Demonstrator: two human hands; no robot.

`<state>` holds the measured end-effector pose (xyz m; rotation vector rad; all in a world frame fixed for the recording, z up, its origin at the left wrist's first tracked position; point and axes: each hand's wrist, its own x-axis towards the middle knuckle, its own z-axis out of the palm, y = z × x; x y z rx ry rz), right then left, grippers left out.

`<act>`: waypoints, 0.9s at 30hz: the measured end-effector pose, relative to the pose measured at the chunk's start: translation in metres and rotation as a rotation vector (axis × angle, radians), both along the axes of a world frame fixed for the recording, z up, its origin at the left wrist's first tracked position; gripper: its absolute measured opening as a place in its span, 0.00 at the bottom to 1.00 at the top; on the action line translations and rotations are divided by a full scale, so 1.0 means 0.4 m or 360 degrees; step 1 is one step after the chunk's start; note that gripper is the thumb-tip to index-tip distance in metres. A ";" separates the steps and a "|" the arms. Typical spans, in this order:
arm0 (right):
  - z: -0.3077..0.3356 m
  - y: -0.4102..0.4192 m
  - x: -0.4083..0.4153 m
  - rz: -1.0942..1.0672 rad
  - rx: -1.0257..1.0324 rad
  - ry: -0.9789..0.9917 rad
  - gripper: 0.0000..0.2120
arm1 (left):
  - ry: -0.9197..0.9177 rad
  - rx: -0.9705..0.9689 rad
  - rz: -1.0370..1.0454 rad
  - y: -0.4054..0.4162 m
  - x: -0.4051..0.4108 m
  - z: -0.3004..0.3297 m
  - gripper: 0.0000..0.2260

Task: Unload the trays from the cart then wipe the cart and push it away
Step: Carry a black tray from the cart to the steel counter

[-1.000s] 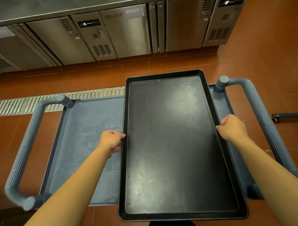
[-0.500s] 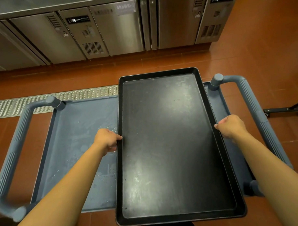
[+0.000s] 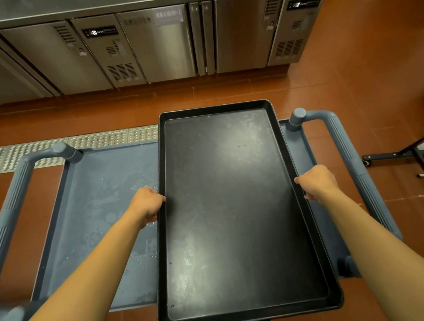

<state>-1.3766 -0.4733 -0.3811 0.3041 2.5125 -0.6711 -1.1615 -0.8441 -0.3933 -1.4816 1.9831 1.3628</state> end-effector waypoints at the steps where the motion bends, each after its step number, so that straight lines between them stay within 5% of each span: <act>1: -0.001 0.002 0.000 0.0016 0.0012 0.0006 0.09 | 0.0019 0.0007 0.0009 -0.003 0.003 -0.006 0.08; 14: -0.006 -0.024 0.011 0.0239 0.0227 0.0093 0.17 | 0.0095 -0.0066 -0.0026 -0.002 0.012 -0.007 0.11; 27: -0.002 -0.025 0.018 0.0285 0.0345 0.0162 0.11 | 0.0094 -0.0457 -0.0241 0.019 -0.001 0.014 0.15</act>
